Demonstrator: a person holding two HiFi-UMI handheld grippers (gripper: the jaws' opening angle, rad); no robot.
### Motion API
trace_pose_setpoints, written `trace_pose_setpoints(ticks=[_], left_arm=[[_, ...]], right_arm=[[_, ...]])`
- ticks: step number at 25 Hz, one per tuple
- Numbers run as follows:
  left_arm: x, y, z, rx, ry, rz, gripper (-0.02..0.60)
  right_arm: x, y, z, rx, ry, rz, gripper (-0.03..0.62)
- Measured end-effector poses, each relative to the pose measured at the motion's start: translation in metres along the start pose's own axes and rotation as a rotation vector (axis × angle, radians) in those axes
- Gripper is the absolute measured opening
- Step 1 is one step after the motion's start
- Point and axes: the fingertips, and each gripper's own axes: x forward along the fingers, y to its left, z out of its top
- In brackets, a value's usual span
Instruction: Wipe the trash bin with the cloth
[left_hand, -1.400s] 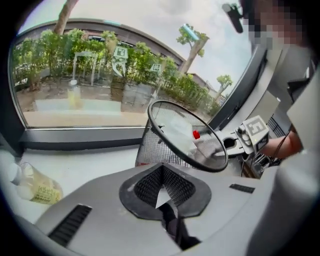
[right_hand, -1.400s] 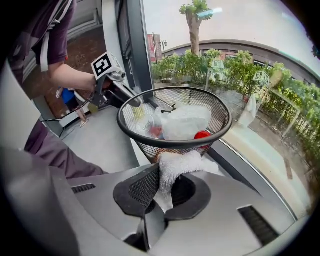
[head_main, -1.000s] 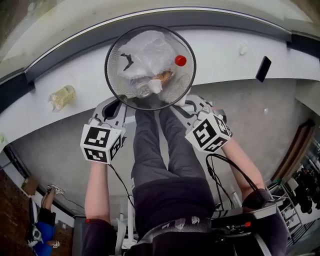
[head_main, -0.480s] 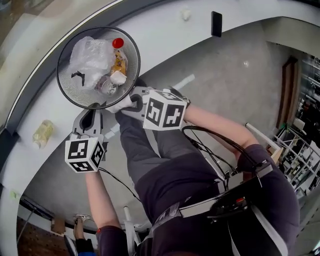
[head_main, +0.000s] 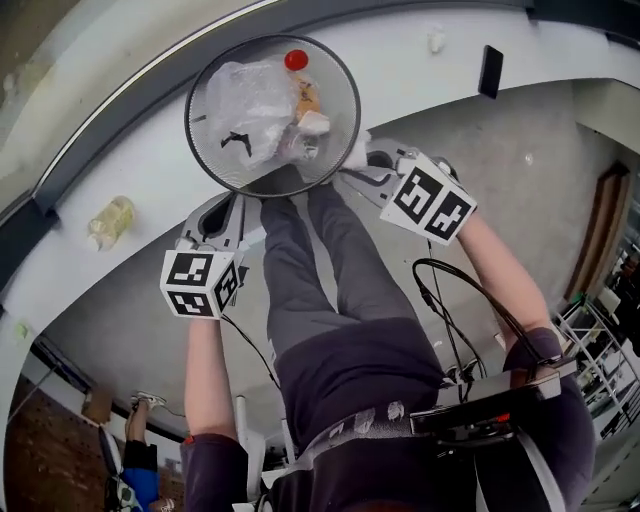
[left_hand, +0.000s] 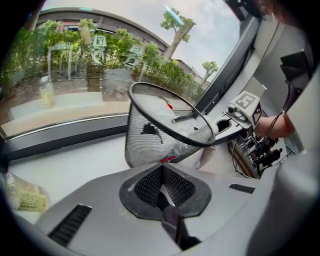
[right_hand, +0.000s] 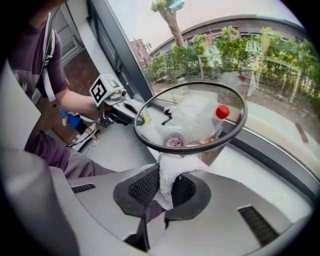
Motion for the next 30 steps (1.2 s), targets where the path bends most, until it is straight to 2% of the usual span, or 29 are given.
trace_pose_setpoints(ticks=[3,5,9,12,15,20,26,28,30], left_arm=[[-0.007,0.024,0.016,-0.058,-0.068,0.025,-0.011],[-0.006,0.027,0.027,-0.061,-0.095,0.018,-0.011],[0.002,0.019,0.029,-0.023,-0.078,0.001,-0.011],[0.004,0.015,0.026,-0.026,-0.071,-0.010,-0.011],[0.004,0.016,0.025,-0.038,-0.070,-0.012,-0.011],[0.006,0.015,0.022,-0.032,-0.054,-0.026,-0.011],[0.006,0.013,0.021,-0.039,-0.048,-0.035,-0.011],[0.006,0.013,0.019,-0.029,-0.041,-0.037,-0.011],[0.005,0.015,0.018,-0.020,-0.036,-0.031,-0.011]], right_arm=[[-0.007,-0.031,0.010,0.047,-0.033,-0.115,0.037],[-0.006,-0.040,0.016,0.042,-0.045,-0.161,0.037],[0.002,-0.032,0.014,0.015,-0.025,-0.169,0.037],[0.016,-0.008,0.014,-0.033,-0.014,-0.114,0.037],[0.027,0.019,0.021,-0.032,-0.048,-0.028,0.037],[0.036,0.051,0.030,0.040,-0.098,0.111,0.037],[0.047,0.081,0.054,0.217,-0.201,0.258,0.037],[0.044,0.087,0.049,0.226,-0.198,0.297,0.037],[0.030,0.078,0.031,0.264,-0.179,0.300,0.037]])
